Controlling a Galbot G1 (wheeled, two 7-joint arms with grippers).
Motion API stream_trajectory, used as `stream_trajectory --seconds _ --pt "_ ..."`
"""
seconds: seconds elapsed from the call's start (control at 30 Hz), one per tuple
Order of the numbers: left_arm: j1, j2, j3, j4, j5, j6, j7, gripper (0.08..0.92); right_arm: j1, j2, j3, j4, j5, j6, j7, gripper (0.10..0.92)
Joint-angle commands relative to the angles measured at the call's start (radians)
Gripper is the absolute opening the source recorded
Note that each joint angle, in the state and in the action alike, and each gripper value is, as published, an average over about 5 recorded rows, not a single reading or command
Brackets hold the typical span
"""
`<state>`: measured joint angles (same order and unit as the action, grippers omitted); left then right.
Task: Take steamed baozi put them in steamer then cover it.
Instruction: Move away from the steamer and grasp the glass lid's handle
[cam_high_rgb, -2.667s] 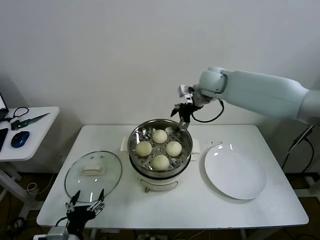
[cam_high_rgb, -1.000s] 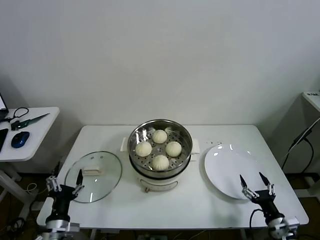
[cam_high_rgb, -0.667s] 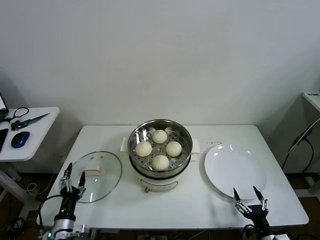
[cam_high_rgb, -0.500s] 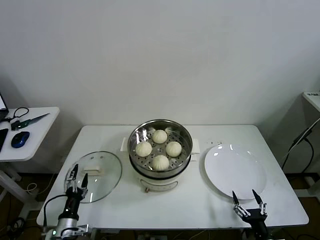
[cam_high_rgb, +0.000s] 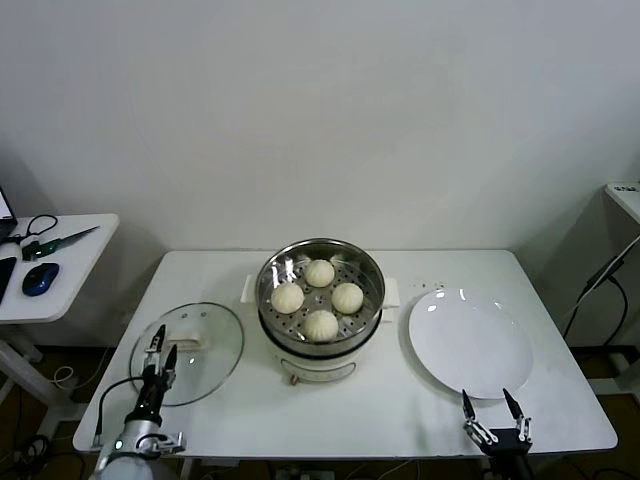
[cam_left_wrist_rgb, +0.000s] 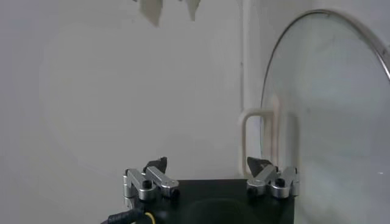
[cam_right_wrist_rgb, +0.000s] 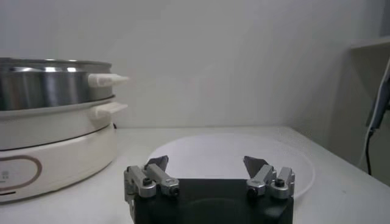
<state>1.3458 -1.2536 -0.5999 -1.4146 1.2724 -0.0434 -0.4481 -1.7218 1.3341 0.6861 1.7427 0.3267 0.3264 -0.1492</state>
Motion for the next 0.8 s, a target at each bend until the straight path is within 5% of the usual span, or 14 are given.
stream_trajectory --seconds 0.03,0.47,0.8 --pt "-0.054 0.002 -0.004 0.074 0.041 -0.002 -0.011 0.823 -0.010 0.014 0.003 0.006 -0.006 0.007 0.003 0.823" --pt "-0.112 0.000 0.016 0.115 0.049 0.009 0.002 0.801 -0.016 0.020 0.005 0.005 -0.004 0.021 0.008 0.823" --pt "-0.109 -0.018 0.015 0.136 0.056 0.009 -0.005 0.524 -0.010 0.025 -0.001 0.004 -0.006 0.020 0.009 0.823"
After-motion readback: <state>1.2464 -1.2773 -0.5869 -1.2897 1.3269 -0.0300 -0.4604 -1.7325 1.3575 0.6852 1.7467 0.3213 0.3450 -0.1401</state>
